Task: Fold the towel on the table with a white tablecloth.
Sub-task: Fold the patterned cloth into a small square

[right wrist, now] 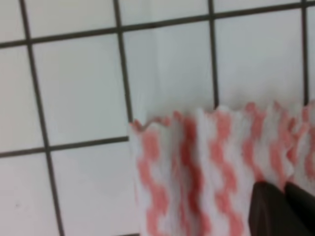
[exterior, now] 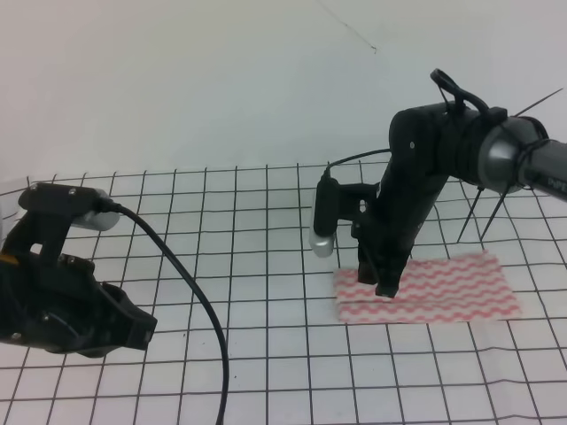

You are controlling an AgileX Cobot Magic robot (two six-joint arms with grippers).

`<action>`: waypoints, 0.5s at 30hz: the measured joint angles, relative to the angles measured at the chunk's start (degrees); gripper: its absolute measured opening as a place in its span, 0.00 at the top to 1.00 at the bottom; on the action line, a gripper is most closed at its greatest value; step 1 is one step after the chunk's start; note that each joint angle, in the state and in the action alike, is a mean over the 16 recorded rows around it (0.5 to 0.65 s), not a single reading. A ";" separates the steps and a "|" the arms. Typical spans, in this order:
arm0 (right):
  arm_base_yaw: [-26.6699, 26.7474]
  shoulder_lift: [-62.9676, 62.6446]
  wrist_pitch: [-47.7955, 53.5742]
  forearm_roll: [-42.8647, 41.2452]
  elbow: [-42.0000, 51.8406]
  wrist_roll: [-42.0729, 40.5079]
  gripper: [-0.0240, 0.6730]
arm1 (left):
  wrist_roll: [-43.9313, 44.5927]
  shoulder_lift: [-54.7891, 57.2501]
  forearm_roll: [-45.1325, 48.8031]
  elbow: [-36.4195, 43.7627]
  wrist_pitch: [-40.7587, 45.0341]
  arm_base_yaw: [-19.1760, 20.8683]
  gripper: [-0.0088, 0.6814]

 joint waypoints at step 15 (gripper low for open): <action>0.00 -0.07 -2.87 -0.49 -0.06 2.05 0.81 | 0.00 0.00 -0.01 0.00 0.11 0.00 0.99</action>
